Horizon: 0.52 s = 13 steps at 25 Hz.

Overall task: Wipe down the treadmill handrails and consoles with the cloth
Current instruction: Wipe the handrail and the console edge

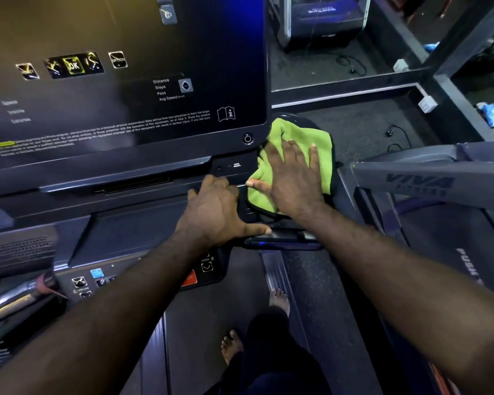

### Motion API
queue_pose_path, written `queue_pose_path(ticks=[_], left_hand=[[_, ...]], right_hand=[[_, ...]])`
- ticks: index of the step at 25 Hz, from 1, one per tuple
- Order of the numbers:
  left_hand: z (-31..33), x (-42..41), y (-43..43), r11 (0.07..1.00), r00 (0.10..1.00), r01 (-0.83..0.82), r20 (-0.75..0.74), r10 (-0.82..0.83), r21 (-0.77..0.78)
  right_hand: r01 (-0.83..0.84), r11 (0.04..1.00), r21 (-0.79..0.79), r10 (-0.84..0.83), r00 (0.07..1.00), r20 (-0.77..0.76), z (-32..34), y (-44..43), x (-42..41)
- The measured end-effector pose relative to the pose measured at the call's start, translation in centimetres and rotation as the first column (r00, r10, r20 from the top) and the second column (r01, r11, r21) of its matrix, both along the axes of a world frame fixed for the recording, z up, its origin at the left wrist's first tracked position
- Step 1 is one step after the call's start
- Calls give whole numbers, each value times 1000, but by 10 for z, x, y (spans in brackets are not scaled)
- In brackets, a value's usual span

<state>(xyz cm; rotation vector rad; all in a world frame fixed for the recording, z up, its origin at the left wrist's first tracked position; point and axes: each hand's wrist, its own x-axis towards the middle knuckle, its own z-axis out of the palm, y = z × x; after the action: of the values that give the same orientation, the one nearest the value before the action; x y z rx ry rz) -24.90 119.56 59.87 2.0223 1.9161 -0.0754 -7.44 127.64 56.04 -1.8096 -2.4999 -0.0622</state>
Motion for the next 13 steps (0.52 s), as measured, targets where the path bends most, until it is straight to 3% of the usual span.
queue_pose_path(ticks=[2, 6, 9, 13], left_hand=[[1, -1, -1, 1000, 1000, -6, 1, 6, -1], [0, 0, 0, 1000, 1000, 10, -3, -10, -20], [1, 0, 1, 1000, 1000, 24, 9, -24, -17], [-2, 0, 2, 1000, 1000, 24, 0, -24, -17]], right_hand=[[6, 1000, -8, -6, 1000, -19, 4, 13, 36], [134, 975, -175, -157, 980, -124, 9, 34, 90], [144, 970, -196, -181, 966, -183, 8, 31, 83], [68, 990, -127, -82, 990, -111, 12, 24, 30]])
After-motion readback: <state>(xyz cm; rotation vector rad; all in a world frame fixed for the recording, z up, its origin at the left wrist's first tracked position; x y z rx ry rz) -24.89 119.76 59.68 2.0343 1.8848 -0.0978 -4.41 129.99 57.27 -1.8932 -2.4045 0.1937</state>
